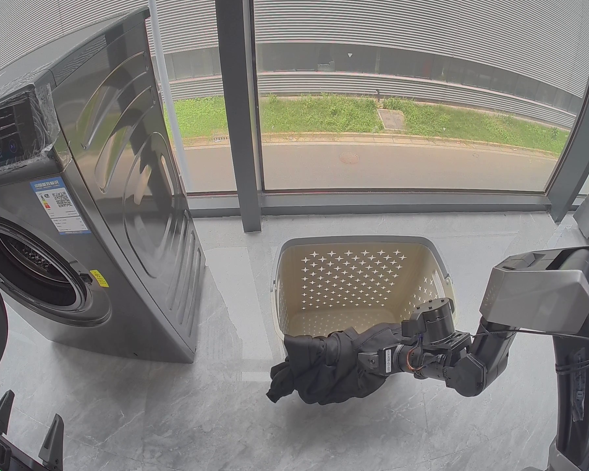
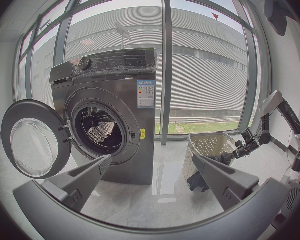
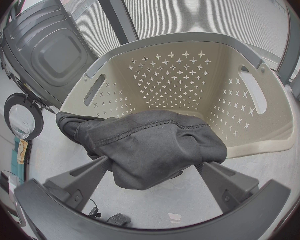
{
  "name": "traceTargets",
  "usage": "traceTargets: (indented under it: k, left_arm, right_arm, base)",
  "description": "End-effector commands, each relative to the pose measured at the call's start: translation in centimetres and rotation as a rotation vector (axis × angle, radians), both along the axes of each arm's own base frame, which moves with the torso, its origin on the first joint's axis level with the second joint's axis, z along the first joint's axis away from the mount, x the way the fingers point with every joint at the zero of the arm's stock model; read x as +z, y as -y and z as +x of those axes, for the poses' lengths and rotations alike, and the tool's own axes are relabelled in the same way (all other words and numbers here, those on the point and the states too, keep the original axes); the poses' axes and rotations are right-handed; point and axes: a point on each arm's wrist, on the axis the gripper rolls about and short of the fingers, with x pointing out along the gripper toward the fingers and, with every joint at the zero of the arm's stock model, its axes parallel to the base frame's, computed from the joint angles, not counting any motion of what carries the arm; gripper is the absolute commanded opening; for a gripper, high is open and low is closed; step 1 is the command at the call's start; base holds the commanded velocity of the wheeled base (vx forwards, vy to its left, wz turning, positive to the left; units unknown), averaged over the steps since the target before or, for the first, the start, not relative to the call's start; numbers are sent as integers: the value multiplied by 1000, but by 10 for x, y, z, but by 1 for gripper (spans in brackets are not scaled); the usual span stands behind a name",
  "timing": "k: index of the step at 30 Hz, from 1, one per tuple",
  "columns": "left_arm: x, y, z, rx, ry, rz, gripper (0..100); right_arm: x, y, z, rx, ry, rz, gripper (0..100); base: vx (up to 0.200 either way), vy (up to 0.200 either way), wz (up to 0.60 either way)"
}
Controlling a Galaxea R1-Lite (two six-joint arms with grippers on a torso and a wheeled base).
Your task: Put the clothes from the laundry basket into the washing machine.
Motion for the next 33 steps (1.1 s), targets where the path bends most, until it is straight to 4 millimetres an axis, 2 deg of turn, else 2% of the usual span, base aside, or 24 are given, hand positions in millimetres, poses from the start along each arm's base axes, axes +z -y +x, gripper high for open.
traceTargets:
  k: [1, 10, 15, 23, 28, 29, 33]
  left_arm:
    - [-5, 0, 0, 1, 0, -1, 100]
    - [-5, 0, 0, 1, 0, -3, 100]
    - [-5, 0, 0, 2, 0, -3, 100]
    - [-5, 0, 0, 2, 0, -5, 100]
    - [-5, 0, 0, 4, 0, -6, 100]
    - [-5, 0, 0, 4, 0, -6, 100]
    - [-5, 0, 0, 5, 0, -9, 100]
  right_arm:
    - [2, -1, 3, -1, 15, 6, 0]
    - [1, -4, -2, 10, 6, 3, 0]
    - [8, -8, -9, 28, 17, 12, 0]
    - [75, -24, -39, 80, 126, 132, 0]
    - [115, -19, -57, 92, 215, 189, 0]
    - [115, -19, -57, 92, 215, 189, 0]
    - [145, -10, -67, 88, 291, 242, 0]
  base:
    - [0, 0, 0]
    - [0, 0, 0]
    - [0, 0, 0]
    - [0, 0, 0]
    - [0, 0, 0]
    - [0, 0, 0]
    - [0, 0, 0]
